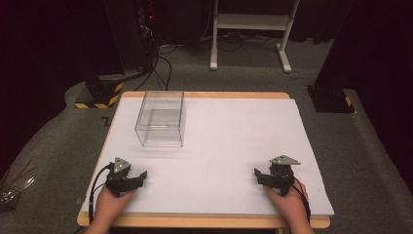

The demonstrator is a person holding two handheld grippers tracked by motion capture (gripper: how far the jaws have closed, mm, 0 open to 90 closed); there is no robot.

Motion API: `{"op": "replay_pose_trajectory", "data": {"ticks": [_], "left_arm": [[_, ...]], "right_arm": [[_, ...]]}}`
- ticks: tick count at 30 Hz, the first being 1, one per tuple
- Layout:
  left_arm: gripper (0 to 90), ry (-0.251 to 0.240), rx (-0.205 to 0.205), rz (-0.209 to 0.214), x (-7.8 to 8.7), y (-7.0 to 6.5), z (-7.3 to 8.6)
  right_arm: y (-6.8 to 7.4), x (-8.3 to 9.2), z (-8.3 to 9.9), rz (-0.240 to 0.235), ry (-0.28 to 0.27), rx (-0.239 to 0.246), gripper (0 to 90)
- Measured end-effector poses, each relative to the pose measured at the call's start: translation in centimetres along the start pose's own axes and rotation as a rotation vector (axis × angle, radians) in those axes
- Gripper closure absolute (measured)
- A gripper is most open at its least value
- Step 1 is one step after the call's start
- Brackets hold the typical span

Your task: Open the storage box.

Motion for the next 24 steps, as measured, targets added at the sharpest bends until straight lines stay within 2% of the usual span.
{"op": "replay_pose_trajectory", "data": {"ticks": [24], "left_arm": [[27.5,0.005,0.009,-0.010,-0.01,0.01,-0.05]], "right_arm": [[-0.03,0.04,-0.01,-0.009,-0.002,-0.009,21.9]]}}
Point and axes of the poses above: each handheld gripper's, and its own axes: x roughly backward along the jaws, z roughly out of its underside, y roughly to its left, the point moved 10 cm from there along -x, roughly forward along the jaws, and after that the axes turned 5 degrees about -y, right-handed, at the moved point
